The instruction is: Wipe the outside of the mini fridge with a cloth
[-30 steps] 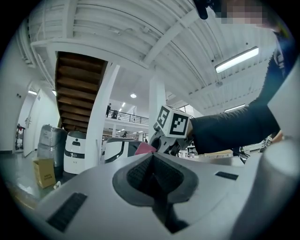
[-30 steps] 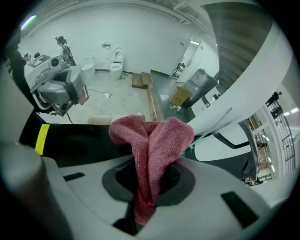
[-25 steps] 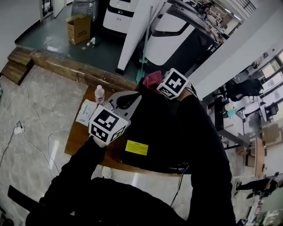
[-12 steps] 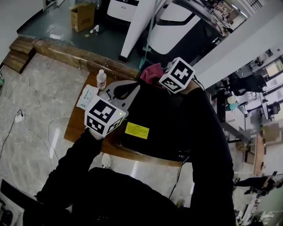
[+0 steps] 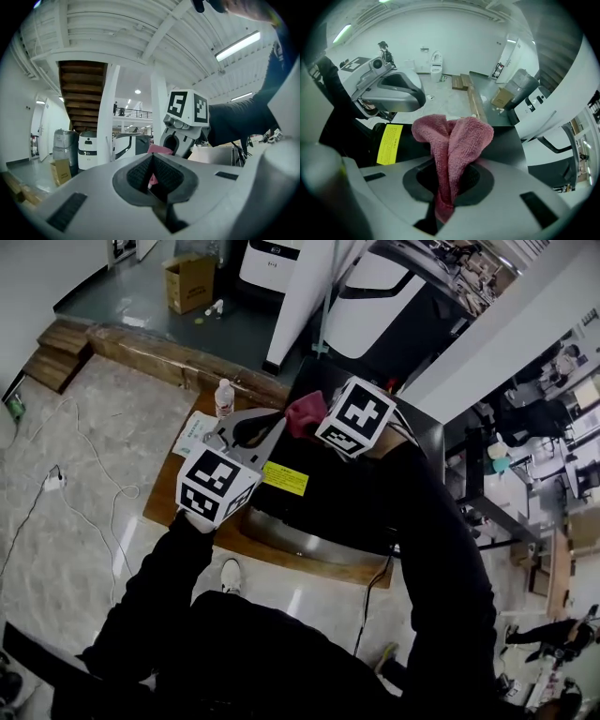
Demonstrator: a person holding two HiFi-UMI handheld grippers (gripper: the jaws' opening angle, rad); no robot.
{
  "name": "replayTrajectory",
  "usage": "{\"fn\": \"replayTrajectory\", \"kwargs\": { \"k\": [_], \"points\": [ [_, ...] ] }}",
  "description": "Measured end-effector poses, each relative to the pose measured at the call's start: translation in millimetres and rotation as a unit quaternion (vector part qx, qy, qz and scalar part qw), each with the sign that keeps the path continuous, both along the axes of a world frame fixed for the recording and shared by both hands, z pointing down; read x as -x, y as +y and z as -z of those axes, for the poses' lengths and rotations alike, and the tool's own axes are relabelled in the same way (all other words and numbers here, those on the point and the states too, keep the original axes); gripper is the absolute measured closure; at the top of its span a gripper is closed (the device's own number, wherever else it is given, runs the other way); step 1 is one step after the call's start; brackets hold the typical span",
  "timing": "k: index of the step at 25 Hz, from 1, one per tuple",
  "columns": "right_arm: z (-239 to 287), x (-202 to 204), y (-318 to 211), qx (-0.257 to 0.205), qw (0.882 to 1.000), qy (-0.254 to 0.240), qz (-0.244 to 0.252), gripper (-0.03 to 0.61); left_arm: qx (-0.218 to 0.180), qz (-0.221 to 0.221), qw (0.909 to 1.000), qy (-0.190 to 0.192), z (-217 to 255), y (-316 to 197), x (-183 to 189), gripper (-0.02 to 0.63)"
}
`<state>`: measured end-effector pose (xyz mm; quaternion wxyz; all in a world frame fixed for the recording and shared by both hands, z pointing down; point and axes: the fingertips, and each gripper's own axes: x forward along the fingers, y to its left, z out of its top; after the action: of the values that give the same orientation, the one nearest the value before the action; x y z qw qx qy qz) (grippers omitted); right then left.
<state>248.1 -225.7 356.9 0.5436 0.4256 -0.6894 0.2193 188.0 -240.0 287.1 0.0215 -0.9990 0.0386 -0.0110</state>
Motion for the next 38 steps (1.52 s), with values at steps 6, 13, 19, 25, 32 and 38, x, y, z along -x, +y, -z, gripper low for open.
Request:
{"fn": "replayTrajectory", "kwargs": {
  "k": [6,13,19,25,32,38],
  "points": [
    [1.8,45.1,44.5,0.0,1.0,-0.015,0.025,0.532,-0.012,0.033,0.9994,-0.002,3.7,28.8,22.0,0.607],
    [2.5,84.9,87.3,-0.003,0.999,-0.034,0.029,0.532,-0.035,0.045,0.9984,0.002,18.9,77.4,52.0,0.607],
    [33.2,91.6,120.2,-0.067,0.994,-0.085,0.003,0.529,-0.045,0.037,0.9983,0.01,37.8,121.6,73.4,0.607],
    [85.4,49.6,178.9,-0.141,0.987,-0.059,-0.045,0.529,-0.023,-0.008,0.9992,0.033,59.1,176.8,52.3,0.607],
    [113.7,-45.7,238.8,-0.161,0.981,0.011,-0.106,0.529,-0.026,-0.039,0.9979,0.044,90.5,230.9,-15.8,0.607],
    [95.4,-152.9,253.7,-0.129,0.977,0.043,-0.165,0.528,-0.015,-0.056,0.9969,0.053,99.5,236.6,-93.6,0.607]
  ]
}}
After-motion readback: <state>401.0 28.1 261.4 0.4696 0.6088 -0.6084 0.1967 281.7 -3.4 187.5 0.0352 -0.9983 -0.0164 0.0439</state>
